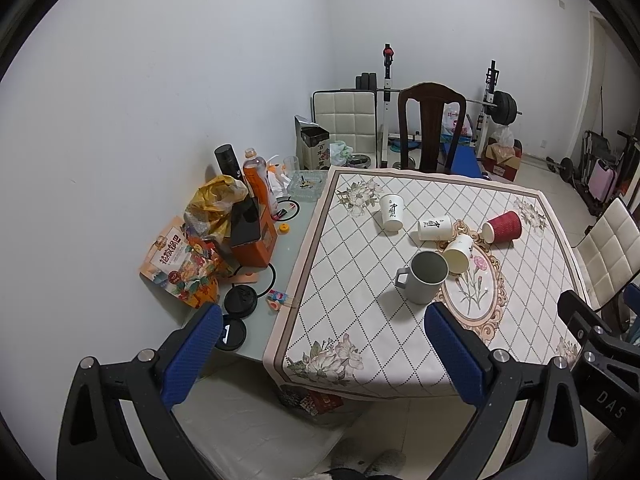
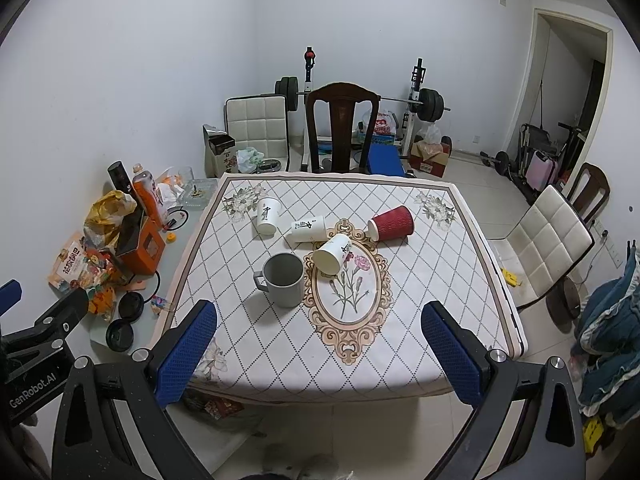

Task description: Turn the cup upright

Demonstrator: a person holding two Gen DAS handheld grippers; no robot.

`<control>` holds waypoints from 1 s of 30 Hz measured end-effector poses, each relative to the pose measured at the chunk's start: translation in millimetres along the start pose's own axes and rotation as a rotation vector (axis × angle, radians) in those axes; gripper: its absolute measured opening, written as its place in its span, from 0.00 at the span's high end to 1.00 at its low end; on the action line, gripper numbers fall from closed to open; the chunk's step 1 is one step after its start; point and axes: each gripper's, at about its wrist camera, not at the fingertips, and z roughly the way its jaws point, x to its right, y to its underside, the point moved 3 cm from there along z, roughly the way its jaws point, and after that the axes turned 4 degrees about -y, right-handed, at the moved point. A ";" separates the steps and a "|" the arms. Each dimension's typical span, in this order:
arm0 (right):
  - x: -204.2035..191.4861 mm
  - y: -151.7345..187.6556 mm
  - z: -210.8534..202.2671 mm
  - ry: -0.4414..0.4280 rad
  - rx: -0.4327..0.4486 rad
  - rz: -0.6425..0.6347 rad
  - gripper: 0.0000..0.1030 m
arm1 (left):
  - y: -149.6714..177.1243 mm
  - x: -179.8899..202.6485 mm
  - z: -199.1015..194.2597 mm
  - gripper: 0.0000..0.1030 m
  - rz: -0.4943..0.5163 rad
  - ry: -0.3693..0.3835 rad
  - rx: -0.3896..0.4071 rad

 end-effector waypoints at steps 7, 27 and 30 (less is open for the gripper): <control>-4.3 0.0 1.1 0.004 0.001 0.001 0.00 | 0.2 0.4 0.1 0.00 0.002 -0.002 0.001; -9.2 -0.5 2.2 0.010 0.004 0.003 0.00 | -7.6 -3.2 0.3 0.00 0.002 0.004 0.006; -9.5 -0.5 2.3 0.010 0.003 0.004 0.00 | -9.2 -4.0 0.8 0.00 0.003 0.006 0.006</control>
